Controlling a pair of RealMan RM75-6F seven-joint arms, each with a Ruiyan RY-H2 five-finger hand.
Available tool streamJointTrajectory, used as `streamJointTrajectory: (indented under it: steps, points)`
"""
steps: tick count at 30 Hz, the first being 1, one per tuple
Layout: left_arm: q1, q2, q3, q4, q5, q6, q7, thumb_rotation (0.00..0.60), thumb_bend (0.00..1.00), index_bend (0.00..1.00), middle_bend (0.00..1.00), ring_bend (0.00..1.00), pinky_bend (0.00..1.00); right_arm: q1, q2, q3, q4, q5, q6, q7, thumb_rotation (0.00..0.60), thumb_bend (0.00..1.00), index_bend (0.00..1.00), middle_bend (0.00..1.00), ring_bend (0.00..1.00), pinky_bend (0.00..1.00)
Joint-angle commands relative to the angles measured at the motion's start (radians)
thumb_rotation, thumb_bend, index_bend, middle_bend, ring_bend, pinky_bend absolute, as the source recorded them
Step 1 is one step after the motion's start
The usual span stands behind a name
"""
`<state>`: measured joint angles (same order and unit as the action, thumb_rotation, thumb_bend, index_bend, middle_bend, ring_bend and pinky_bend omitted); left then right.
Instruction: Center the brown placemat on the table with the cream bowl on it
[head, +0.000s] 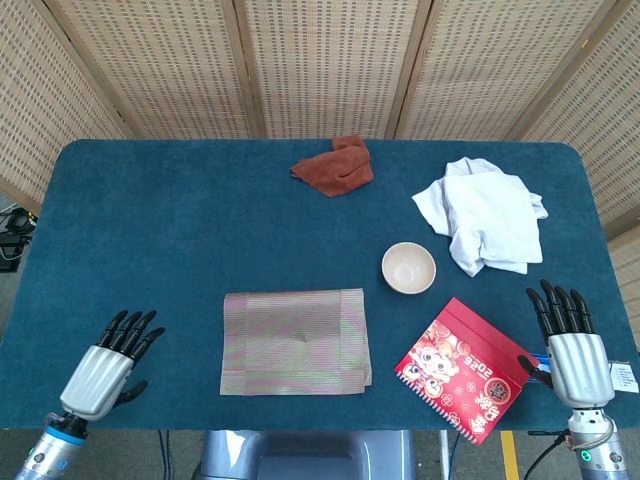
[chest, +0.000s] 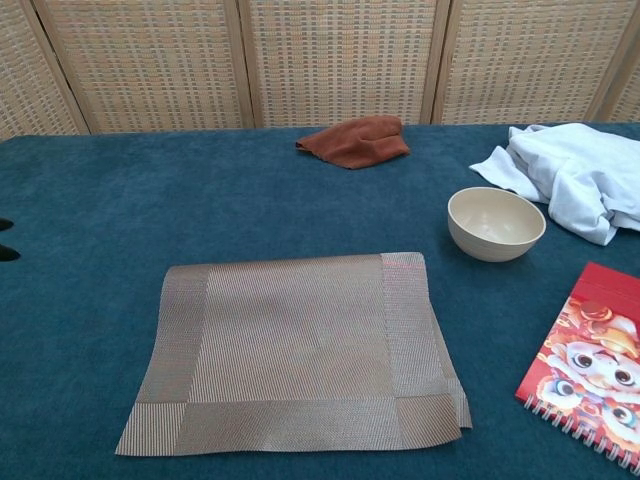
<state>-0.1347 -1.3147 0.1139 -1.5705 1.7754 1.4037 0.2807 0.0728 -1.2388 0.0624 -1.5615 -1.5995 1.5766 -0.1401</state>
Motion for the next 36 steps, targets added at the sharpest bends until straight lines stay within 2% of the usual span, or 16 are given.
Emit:
streamJointTrajectory:
  steps: [1,9,15,23,36]
  points:
    - [-0.004,-0.060,0.017,0.050,0.025,-0.015,0.024,0.600,0.20,0.09,0.00,0.00,0.00,0.000,0.001,0.002,0.001,0.000,0.003,0.005,0.600,0.15,0.04,0.00,0.00,0.00]
    - [-0.005,-0.182,0.035,0.163,0.062,-0.026,0.046,0.600,0.22,0.17,0.00,0.00,0.00,0.001,-0.002,0.002,0.005,-0.001,0.000,0.008,0.600,0.15,0.04,0.00,0.00,0.00]
    - [-0.012,-0.240,0.025,0.213,0.055,-0.028,0.040,0.600,0.25,0.16,0.00,0.00,0.00,0.002,-0.001,0.002,0.007,0.004,-0.005,0.013,0.600,0.15,0.04,0.00,0.00,0.00]
    - [-0.033,-0.288,0.023,0.253,0.041,-0.063,0.041,0.600,0.27,0.23,0.00,0.00,0.00,0.002,-0.001,0.005,0.010,0.006,-0.001,0.018,0.600,0.15,0.04,0.00,0.00,0.00]
    - [-0.058,-0.356,0.028,0.244,0.041,-0.097,0.108,0.600,0.26,0.27,0.00,0.00,0.00,0.000,0.008,0.010,0.010,0.011,0.004,0.048,0.600,0.15,0.04,0.00,0.00,0.00]
